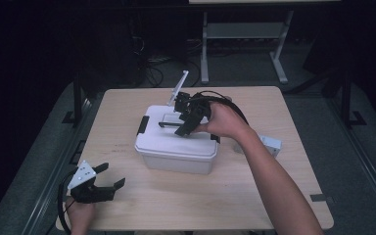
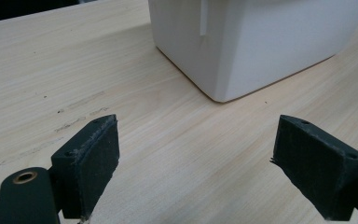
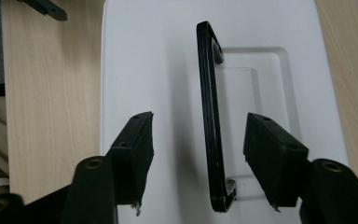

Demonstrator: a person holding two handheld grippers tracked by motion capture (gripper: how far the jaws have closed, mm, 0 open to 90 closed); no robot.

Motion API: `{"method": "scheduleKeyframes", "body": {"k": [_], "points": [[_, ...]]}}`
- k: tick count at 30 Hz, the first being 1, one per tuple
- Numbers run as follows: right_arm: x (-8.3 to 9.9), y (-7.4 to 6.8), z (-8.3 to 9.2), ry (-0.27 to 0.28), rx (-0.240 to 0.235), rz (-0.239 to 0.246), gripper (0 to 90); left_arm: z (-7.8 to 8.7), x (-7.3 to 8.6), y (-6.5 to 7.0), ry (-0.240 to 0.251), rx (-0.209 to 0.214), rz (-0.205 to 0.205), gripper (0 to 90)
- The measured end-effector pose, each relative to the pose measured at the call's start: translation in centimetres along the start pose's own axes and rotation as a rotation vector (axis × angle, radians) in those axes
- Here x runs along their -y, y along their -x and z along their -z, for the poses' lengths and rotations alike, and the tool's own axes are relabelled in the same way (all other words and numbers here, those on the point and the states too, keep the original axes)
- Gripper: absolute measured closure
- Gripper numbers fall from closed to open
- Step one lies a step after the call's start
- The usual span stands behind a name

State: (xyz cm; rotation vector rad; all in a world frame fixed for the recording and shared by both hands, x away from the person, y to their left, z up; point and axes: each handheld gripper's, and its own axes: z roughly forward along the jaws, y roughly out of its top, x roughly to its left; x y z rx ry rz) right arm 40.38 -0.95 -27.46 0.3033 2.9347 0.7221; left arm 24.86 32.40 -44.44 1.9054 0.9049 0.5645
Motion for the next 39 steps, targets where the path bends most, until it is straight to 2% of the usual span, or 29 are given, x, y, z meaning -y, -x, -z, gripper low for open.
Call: {"method": "scheduleKeyframes", "body": {"k": [8,14,20,29,39], "points": [[-0.3,0.5,-1.1,0.004,0.022,0.01,53.3,0.1,0.1,-0.1,0.0,-0.001,0.003,13.6],[-0.3,0.7,-1.4,0.014,0.014,0.009,63.7,0.1,0.1,-0.2,0.003,-0.002,0.008,13.7],[-0.2,0.9,-1.3,0.021,0.029,0.003,73.3,0.1,0.1,-0.2,0.004,-0.003,0.009,13.7],[0.0,1.7,-1.1,0.044,0.021,-0.017,81.0,0.0,0.1,-0.2,0.001,-0.001,0.011,13.7],[-0.1,2.1,-1.1,0.041,-0.01,-0.016,82.4,0.0,0.1,-0.2,0.005,0.001,0.014,13.7]]}}
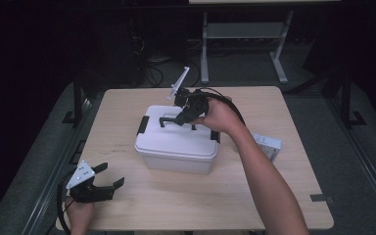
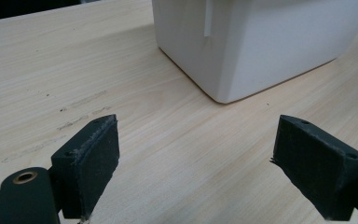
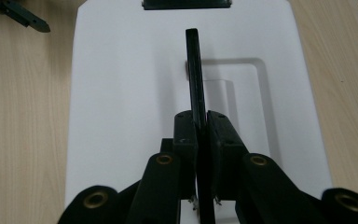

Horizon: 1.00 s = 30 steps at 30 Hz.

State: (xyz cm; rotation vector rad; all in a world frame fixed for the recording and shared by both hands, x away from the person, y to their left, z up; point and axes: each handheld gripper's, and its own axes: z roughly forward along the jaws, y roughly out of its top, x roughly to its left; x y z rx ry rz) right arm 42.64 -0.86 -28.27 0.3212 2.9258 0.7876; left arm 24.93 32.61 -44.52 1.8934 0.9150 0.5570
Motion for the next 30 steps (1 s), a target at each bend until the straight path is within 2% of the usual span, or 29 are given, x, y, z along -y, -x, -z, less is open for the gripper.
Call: {"method": "scheduleKeyframes", "body": {"k": [6,30], "points": [[-0.23,0.12,0.03,-0.015,-0.005,0.017,83.3,0.05,0.01,-0.08,0.004,-0.001,0.001,13.7],[-0.31,0.41,0.3,0.012,-0.031,0.019,84.6,0.27,0.02,-0.15,0.014,-0.006,0.009,13.6]]}}
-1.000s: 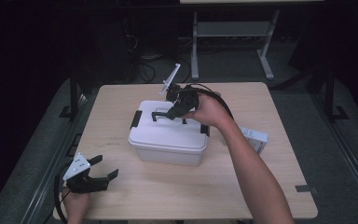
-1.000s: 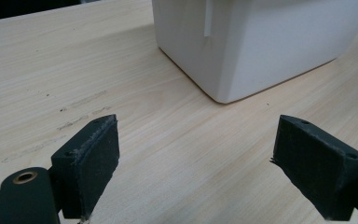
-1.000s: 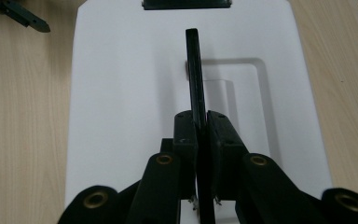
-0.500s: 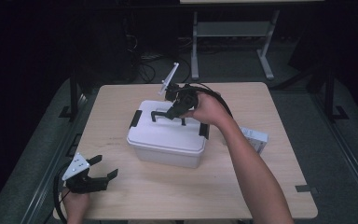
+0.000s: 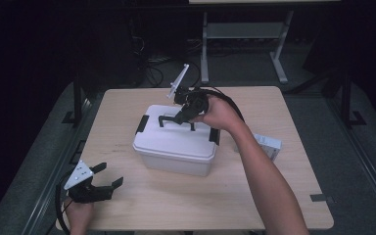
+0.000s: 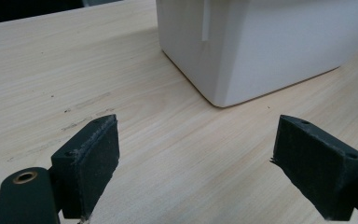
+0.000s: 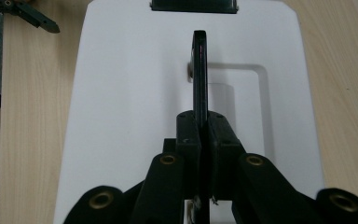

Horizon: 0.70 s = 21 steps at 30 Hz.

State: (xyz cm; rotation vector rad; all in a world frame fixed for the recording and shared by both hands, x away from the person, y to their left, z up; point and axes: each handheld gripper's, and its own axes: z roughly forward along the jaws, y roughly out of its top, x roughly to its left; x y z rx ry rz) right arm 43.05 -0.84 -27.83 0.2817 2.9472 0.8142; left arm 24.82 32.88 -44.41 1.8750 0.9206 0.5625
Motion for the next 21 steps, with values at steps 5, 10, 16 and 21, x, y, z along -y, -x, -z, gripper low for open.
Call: {"method": "scheduleKeyframes", "body": {"k": [5,10,16,21], "points": [[-0.1,0.0,0.2,0.002,0.004,0.0,84.6,0.0,0.0,0.0,0.0,0.0,0.0,13.7],[-0.2,-0.1,0.6,0.007,0.012,0.004,84.6,0.0,0.0,0.0,0.0,0.0,0.0,13.6],[-0.2,-0.2,1.0,0.013,0.014,0.003,84.6,0.0,0.0,0.1,-0.001,0.0,-0.001,13.6],[-0.2,-0.3,1.3,0.015,0.017,-0.002,84.6,0.0,0.0,0.0,0.0,0.0,0.001,13.7]]}}
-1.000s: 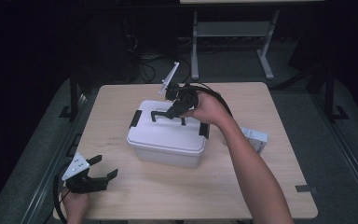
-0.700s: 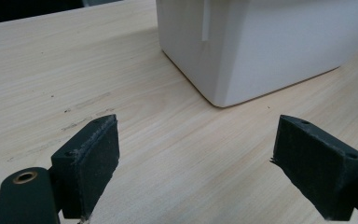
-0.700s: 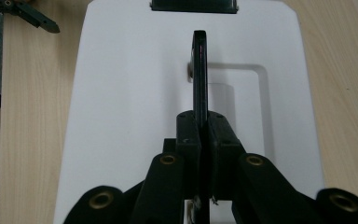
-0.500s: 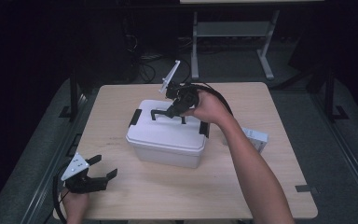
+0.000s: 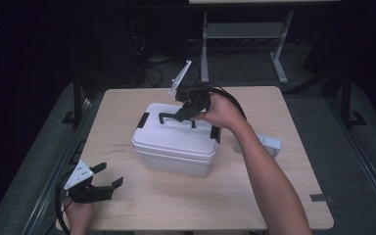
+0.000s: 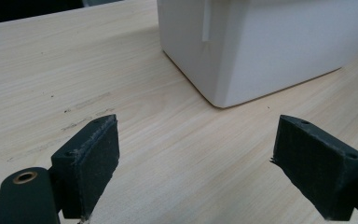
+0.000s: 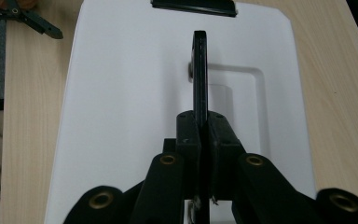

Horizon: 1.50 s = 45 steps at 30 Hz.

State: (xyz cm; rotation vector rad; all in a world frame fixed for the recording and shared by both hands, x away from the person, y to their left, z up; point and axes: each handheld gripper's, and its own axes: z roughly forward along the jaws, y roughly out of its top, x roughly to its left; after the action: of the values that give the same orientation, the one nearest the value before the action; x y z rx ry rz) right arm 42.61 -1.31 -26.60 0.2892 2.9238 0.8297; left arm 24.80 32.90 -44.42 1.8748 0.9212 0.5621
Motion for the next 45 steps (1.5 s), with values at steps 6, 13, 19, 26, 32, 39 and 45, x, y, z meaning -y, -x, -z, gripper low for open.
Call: {"method": "scheduleKeyframes", "body": {"k": [6,13,19,26,32,39,45], "points": [[0.1,0.1,0.5,0.02,0.005,0.001,84.6,-0.1,0.0,0.0,-0.003,0.001,-0.001,13.6],[-0.2,-0.2,1.5,0.036,0.015,0.015,84.6,-0.1,0.0,0.1,-0.003,0.001,-0.002,13.7],[-0.5,-0.9,2.9,0.051,0.031,0.031,84.6,0.0,0.0,0.1,-0.004,0.002,-0.003,13.6],[0.1,-1.7,4.8,0.058,0.052,0.037,84.6,0.0,0.0,0.0,-0.006,0.001,-0.005,13.6],[1.1,-2.3,6.6,0.056,0.066,0.032,84.6,-0.1,0.0,0.1,-0.01,-0.002,-0.005,13.7],[2.9,-3.0,8.9,0.06,0.089,0.023,84.6,-0.1,0.0,0.1,-0.009,0.0,0.0,13.7],[4.8,-3.4,11.0,0.062,0.112,0.009,84.6,-0.2,0.0,0.1,-0.014,0.0,0.0,13.7]]}}
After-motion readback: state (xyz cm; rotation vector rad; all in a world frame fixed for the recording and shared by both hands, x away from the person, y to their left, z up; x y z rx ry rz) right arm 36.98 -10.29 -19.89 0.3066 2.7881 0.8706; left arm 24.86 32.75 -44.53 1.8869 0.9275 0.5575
